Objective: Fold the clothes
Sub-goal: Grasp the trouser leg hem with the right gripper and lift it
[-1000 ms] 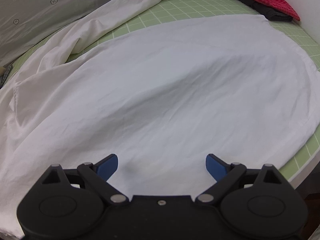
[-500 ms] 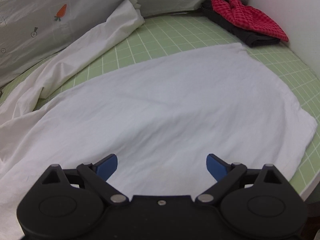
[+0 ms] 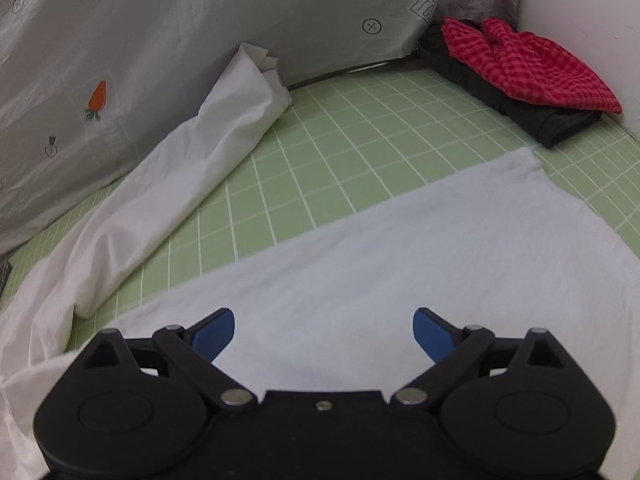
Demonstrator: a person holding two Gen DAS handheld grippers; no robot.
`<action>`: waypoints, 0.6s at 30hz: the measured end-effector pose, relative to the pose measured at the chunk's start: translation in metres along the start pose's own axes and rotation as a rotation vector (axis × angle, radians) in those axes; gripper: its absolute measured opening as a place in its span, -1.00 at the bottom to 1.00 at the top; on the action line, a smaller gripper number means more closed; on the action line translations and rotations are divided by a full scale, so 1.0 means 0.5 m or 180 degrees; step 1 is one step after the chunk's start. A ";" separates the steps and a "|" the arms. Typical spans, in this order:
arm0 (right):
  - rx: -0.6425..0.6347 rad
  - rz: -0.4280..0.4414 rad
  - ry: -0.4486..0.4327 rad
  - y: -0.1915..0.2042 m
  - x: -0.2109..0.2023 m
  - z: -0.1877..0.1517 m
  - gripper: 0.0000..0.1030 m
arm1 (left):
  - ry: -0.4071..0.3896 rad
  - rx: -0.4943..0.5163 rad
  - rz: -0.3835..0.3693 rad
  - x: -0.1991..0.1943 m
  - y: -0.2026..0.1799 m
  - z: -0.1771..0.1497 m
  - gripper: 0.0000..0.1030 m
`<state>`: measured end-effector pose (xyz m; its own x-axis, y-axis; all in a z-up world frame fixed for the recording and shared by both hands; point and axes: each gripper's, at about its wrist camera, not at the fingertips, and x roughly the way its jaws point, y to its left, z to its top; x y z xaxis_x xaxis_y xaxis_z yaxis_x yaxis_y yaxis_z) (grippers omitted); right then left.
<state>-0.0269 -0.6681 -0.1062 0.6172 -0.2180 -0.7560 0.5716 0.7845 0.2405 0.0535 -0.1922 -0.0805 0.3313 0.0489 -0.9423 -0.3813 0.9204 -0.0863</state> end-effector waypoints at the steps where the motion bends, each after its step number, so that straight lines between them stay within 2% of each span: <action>1: 0.0015 0.0010 -0.0021 0.006 0.014 0.022 0.88 | 0.0055 -0.0026 0.0018 0.015 -0.007 0.015 0.59; 8: 0.0076 0.0142 -0.0025 0.073 0.140 0.195 0.88 | 0.0439 -0.0210 0.0143 0.120 -0.055 0.118 0.59; 13: -0.0519 0.0227 -0.0370 0.187 0.254 0.316 0.85 | 0.0531 -0.0225 0.0297 0.166 -0.067 0.129 0.71; 16: -0.0824 0.0065 -0.0441 0.251 0.331 0.359 0.82 | 0.0545 -0.0158 0.0327 0.177 -0.075 0.129 0.81; 18: -0.0995 -0.0103 -0.0383 0.281 0.384 0.371 0.70 | 0.0551 -0.0144 0.0368 0.182 -0.082 0.127 0.86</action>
<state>0.2722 -0.7072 -0.1044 0.6716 -0.2980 -0.6784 0.4099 0.9121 0.0051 0.1542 -0.2007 -0.1419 0.1315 0.0821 -0.9879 -0.4478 0.8940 0.0147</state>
